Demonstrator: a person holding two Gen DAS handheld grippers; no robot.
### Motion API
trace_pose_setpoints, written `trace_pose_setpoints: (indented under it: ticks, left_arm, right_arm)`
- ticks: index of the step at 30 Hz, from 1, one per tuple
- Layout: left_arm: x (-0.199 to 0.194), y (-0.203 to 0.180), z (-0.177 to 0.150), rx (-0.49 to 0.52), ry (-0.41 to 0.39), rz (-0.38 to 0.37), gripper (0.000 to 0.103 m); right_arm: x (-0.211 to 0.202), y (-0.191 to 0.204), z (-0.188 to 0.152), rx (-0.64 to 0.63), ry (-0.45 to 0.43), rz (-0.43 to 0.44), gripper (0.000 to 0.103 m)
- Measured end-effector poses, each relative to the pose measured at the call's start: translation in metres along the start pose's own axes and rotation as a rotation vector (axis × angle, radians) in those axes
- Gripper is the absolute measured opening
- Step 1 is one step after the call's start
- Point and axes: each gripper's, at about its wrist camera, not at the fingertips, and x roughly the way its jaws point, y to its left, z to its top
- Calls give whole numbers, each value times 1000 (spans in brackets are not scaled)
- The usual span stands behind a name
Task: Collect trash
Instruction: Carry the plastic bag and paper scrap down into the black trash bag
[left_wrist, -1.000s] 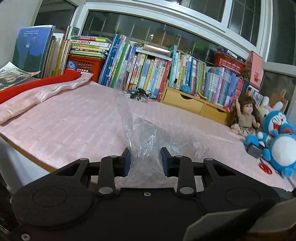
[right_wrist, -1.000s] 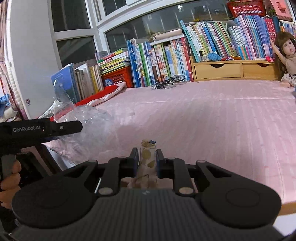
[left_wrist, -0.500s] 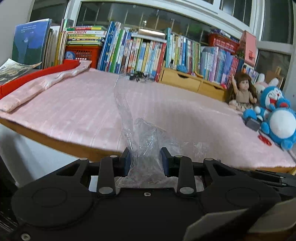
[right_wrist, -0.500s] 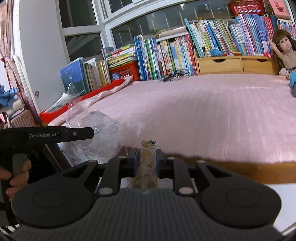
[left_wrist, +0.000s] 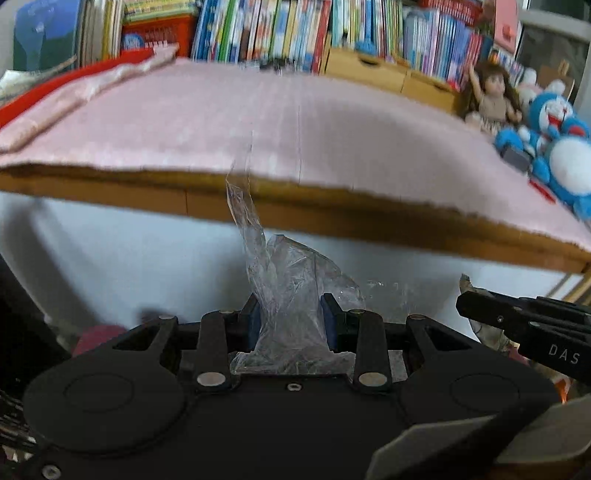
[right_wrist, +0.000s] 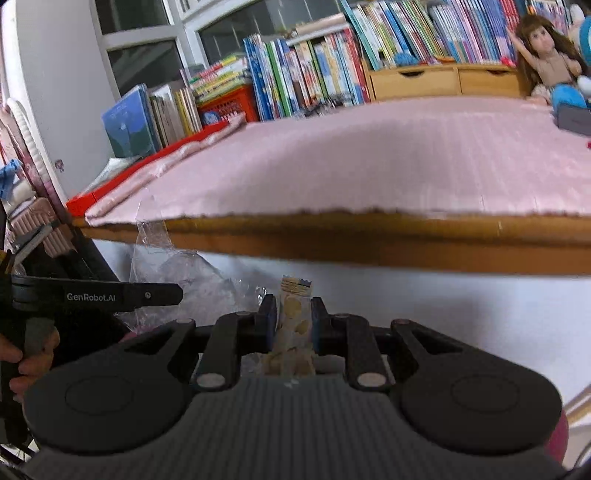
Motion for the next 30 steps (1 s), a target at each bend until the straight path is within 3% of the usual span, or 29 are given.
trace_pose_setpoints:
  ticks: [14, 30]
  left_arm:
    - [40, -10, -27, 89, 210, 23, 33]
    - [58, -8, -36, 116, 301, 40, 37]
  right_arm:
    - [29, -2, -32, 90, 141, -7, 29]
    - [45, -5, -41, 153, 194, -3, 32]
